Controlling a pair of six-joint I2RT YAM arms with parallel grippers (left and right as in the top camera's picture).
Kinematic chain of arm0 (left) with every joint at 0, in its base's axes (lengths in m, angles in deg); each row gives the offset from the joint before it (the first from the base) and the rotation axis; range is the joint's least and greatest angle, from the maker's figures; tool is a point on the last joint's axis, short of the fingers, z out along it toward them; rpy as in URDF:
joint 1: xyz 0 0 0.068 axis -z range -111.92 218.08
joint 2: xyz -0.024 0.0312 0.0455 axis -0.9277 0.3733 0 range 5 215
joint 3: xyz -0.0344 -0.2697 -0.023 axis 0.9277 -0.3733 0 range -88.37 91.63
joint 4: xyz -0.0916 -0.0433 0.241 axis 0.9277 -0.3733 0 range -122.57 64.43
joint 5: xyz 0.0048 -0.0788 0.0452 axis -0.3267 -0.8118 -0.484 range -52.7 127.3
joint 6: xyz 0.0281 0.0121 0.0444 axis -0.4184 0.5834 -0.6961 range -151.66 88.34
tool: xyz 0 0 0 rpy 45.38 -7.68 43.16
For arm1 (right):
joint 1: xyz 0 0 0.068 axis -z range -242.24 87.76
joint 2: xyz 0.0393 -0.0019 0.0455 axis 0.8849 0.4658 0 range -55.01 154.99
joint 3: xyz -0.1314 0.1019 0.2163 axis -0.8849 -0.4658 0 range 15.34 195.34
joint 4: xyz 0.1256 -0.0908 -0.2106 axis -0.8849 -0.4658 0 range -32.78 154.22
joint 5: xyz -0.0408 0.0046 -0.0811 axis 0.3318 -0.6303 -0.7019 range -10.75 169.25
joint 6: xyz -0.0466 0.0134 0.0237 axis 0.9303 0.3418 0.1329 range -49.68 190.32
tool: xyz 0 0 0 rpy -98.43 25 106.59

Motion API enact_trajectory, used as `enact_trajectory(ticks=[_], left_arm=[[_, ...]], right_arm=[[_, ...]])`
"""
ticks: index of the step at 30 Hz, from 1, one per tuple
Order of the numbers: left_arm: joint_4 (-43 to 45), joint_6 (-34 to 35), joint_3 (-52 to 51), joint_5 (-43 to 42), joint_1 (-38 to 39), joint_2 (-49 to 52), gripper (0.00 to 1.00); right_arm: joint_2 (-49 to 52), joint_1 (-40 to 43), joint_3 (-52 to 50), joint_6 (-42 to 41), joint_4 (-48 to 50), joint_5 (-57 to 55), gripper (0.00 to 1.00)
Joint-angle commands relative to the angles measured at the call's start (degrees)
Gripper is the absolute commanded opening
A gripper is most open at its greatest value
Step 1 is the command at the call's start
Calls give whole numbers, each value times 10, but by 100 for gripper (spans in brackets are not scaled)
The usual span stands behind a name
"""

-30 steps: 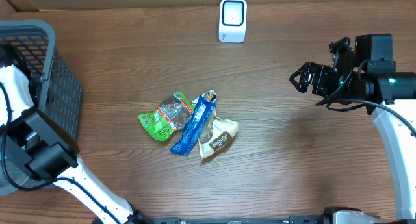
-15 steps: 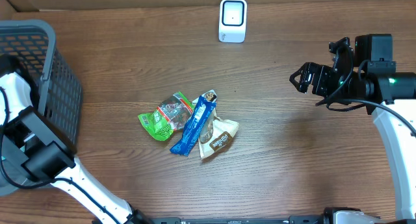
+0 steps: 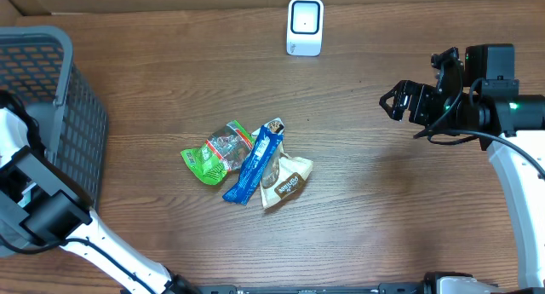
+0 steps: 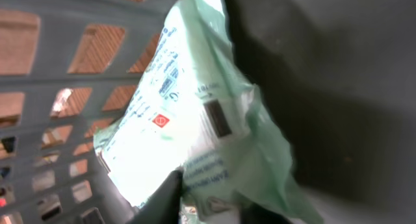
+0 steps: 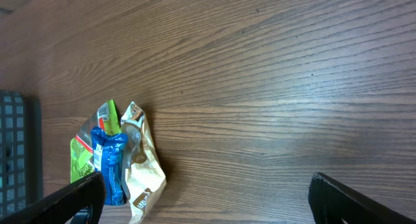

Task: Scan the item barcode
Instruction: 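Grasp the mint-green packet in the basket with the left gripper, lift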

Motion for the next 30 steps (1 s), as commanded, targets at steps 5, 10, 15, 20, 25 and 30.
enact_trajectory(ticks=[5, 10, 15, 20, 25, 30], left_arm=[[-19, 9, -5, -108, 22, 7, 4], [-32, 9, -5, -177, 47, 7, 4], [-42, 9, -5, -185, 82, 7, 4], [-50, 10, 13, -216, 105, 5, 4], [-82, 40, 57, -230, 102, 3, 58], [-128, 47, 110, -227, 91, 3, 76]], right_arm=[[-1, 2, 11, 0, 2, 1, 100], [-1, 2, 11, 0, 2, 1, 100], [-1, 2, 11, 0, -1, 1, 100], [-1, 2, 11, 0, -1, 1, 100], [-1, 2, 11, 0, -2, 1, 100], [-1, 2, 11, 0, -1, 1, 100]])
